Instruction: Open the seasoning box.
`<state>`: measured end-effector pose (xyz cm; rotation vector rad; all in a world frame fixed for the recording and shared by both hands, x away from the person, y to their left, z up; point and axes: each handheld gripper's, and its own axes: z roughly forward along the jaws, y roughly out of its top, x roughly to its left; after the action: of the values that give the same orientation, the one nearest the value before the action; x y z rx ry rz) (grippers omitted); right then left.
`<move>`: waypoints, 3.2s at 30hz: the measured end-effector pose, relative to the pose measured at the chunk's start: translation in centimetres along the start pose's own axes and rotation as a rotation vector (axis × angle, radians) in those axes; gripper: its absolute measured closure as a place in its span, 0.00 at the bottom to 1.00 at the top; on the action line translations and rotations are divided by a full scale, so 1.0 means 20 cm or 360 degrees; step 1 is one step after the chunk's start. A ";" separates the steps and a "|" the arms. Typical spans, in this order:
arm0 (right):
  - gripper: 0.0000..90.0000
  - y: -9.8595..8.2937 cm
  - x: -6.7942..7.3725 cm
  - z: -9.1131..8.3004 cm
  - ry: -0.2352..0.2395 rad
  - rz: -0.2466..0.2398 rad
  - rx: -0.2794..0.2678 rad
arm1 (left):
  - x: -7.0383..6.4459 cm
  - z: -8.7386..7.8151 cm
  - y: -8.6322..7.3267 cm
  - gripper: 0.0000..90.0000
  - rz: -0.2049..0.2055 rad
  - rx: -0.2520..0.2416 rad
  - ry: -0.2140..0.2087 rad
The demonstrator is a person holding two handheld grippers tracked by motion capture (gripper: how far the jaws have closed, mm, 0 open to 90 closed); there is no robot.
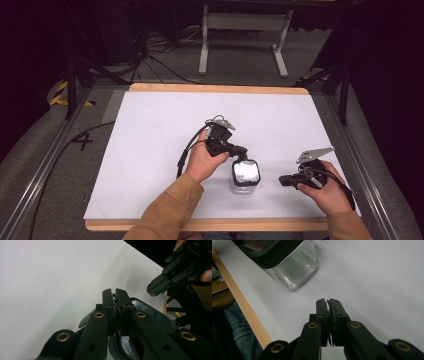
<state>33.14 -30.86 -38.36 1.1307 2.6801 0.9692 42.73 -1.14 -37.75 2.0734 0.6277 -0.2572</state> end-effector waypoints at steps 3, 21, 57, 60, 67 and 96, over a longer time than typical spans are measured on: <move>0.97 0.00 0.00 0.00 0.0000 -0.0014 0.0001 | -0.01 0.00 0.00 0.97 -0.0002 -0.0008 0.0010; 0.99 0.04 0.07 0.01 0.0041 -0.0101 -0.0028 | 0.00 0.00 0.00 0.97 -0.0035 -0.0008 -0.0003; 0.97 0.05 0.10 0.03 0.0058 -0.0139 -0.0007 | -0.06 -0.01 0.01 1.00 0.0089 0.0025 0.0150; 0.98 0.05 0.11 0.04 0.0064 -0.0163 -0.0009 | -0.06 -0.01 0.01 1.00 0.0085 0.0021 0.0145; 1.00 0.08 0.16 0.04 0.0094 -0.0228 -0.0091 | -0.05 0.00 0.01 1.00 0.0061 0.0015 0.0130; 1.00 0.19 0.26 0.05 0.0140 -0.0406 -0.0349 | -0.21 -0.29 -0.05 1.00 0.0170 -0.0098 0.0164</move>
<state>32.01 -24.75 -36.14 0.7009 2.6160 1.2503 38.24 2.68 -33.50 2.0631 0.5770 -0.0688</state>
